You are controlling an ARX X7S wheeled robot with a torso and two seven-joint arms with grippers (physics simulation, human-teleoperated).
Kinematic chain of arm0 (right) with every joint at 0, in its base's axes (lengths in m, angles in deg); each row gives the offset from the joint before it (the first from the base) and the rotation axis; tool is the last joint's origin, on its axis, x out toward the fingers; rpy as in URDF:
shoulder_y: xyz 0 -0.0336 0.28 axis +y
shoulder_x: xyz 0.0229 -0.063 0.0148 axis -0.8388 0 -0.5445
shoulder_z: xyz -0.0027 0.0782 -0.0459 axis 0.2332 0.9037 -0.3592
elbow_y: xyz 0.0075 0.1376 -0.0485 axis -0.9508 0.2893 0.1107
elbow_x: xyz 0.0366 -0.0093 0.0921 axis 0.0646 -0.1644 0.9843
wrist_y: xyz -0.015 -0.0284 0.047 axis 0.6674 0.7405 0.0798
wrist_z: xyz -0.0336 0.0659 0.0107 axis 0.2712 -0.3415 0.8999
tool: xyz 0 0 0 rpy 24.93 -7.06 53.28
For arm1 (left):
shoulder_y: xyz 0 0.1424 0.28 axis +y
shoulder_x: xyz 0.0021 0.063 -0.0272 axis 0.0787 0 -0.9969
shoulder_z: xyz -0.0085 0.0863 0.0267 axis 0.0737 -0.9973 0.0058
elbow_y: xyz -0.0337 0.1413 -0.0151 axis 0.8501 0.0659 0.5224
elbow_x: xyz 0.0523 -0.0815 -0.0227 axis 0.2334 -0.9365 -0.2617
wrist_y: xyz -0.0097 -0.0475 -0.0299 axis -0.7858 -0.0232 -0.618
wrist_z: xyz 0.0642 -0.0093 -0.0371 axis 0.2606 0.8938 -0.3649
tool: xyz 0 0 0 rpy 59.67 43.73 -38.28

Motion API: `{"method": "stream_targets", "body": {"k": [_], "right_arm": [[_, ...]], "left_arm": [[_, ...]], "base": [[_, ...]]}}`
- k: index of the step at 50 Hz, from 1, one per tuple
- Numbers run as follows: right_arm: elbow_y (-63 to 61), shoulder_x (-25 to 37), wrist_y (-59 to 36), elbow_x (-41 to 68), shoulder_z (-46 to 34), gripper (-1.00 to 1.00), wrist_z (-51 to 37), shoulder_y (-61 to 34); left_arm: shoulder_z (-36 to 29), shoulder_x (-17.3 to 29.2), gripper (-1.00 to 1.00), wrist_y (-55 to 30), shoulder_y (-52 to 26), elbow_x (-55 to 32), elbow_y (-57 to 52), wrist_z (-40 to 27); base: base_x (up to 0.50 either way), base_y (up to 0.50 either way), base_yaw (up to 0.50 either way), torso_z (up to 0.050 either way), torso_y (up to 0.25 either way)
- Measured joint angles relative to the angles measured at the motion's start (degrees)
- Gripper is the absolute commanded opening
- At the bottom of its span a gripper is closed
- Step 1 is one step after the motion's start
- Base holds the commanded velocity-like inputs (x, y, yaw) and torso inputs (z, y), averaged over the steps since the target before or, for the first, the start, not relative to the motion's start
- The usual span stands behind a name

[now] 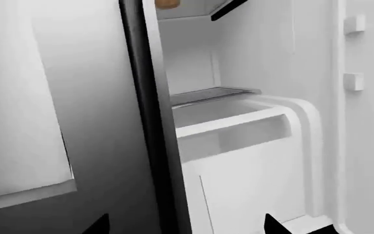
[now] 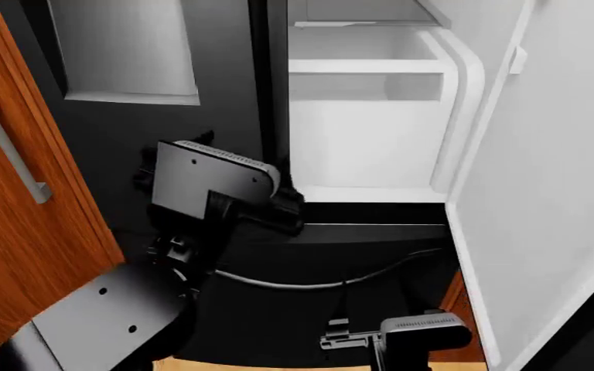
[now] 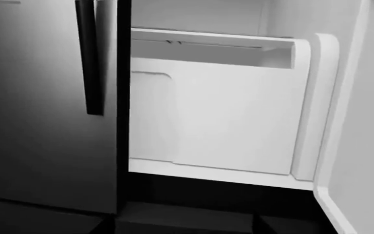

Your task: Open the fridge doors

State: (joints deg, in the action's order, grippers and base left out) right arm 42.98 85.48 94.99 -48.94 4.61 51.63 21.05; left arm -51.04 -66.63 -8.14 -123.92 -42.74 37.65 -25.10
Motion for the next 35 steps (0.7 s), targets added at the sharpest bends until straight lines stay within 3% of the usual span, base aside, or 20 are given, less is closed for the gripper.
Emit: {"method": "stream_targets", "body": {"k": [15, 35], "right_arm": [[1.44, -0.41, 1.18, 0.58, 0.25, 1.00, 0.48, -0.14], [2.04, -0.55, 3.26, 1.55, 0.77, 1.00, 0.97, 0.23]], "left_arm": [[-1.08, -3.62, 1.00, -4.90, -9.74, -2.02, 6.89, 1.43], [-0.12, -9.31, 1.00, -2.94, -15.61, -0.31, 22.18, 0.38]], "base": [[0.00, 0.00, 0.00, 0.000, 0.000], [0.00, 0.00, 0.00, 0.000, 0.000]]}}
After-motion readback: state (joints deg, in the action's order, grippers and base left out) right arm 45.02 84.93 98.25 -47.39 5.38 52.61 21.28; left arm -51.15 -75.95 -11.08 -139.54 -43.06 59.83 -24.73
